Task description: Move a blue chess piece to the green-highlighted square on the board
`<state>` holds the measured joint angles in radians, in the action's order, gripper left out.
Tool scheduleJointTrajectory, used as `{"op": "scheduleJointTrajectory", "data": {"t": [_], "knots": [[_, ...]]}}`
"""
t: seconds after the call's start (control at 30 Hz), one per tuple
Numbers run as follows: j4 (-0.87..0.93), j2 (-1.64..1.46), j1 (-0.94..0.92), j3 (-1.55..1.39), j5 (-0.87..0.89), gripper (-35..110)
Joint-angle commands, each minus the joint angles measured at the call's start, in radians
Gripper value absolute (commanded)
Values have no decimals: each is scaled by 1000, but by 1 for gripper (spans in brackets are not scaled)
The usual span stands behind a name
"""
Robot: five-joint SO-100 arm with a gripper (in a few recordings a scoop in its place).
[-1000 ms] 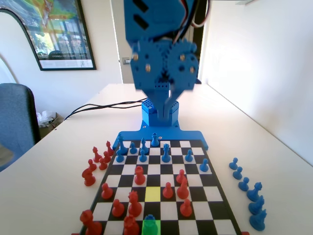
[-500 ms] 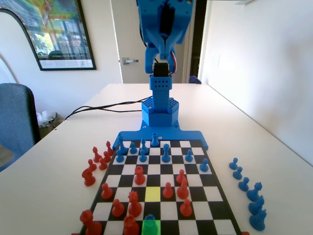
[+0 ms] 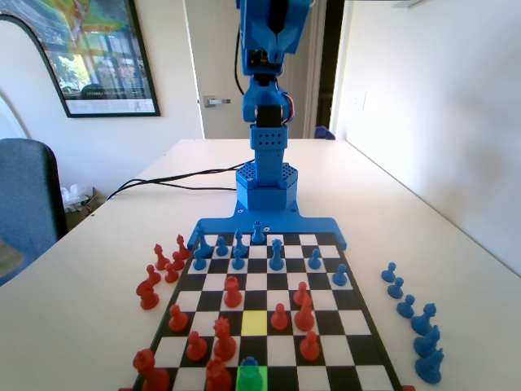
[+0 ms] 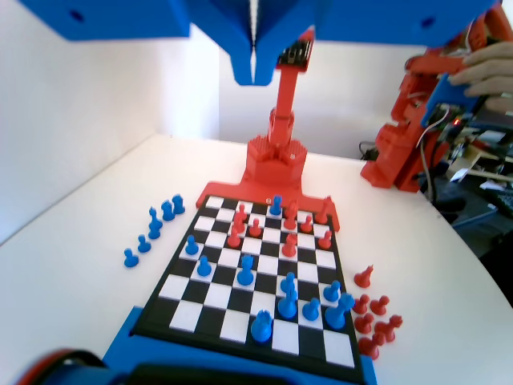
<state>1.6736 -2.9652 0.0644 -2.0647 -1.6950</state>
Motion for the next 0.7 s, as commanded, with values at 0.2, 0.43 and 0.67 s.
{"op": "scheduleJointTrajectory", "data": {"t": [0.2,0.43,0.67], "knots": [[-87,-40,-35,-115,-20,1],[-98,-84,-71,-118,-23,4],[-98,-87,-81,-117,-15,5]]}}
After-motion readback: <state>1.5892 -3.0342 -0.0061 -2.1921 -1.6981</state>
